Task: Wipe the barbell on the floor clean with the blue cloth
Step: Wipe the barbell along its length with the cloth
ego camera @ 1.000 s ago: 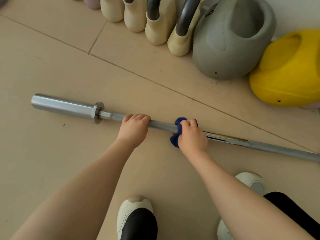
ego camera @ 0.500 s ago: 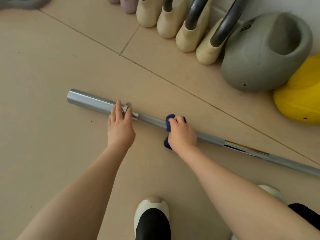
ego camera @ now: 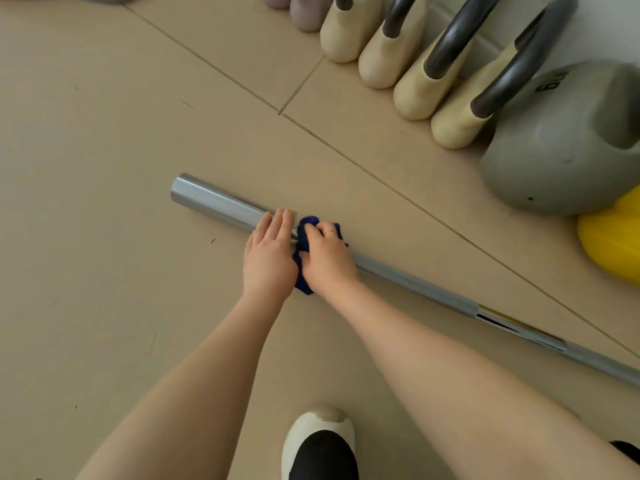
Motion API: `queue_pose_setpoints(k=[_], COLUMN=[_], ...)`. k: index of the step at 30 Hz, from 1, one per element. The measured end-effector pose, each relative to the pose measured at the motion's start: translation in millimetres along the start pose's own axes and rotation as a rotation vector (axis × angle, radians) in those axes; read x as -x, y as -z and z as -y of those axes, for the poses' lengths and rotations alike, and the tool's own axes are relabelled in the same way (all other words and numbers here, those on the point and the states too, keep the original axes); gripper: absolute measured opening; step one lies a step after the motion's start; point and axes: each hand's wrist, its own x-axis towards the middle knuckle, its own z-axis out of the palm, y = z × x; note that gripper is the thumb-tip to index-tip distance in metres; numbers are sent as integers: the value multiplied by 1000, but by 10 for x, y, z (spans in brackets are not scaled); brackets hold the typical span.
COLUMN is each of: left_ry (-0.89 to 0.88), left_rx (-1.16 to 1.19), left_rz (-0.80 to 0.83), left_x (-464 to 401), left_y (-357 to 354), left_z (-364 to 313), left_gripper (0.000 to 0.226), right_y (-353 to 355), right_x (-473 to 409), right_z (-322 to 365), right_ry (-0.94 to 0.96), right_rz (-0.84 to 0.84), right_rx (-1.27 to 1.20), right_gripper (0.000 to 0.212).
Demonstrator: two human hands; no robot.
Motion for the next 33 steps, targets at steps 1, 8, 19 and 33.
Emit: queue_pose_setpoints(k=[1, 8, 19, 33], left_ry=[-16, -23, -3, -447], left_rx=[9, -54, -306, -325], left_rz=[-9, 74, 213, 184], left_x=[-5, -5, -304, 158], left_y=[6, 34, 95, -422], left_z=[12, 26, -170, -456], left_gripper=[61, 76, 80, 67], right_y=[-19, 90, 115, 217], right_x=[-55, 43, 163, 264], right_z=[54, -207, -510, -1109], right_ry=[11, 49, 128, -81], right_rz=[12, -65, -208, -350], right_rx=[-16, 310, 532, 439], right_gripper=[40, 39, 54, 69])
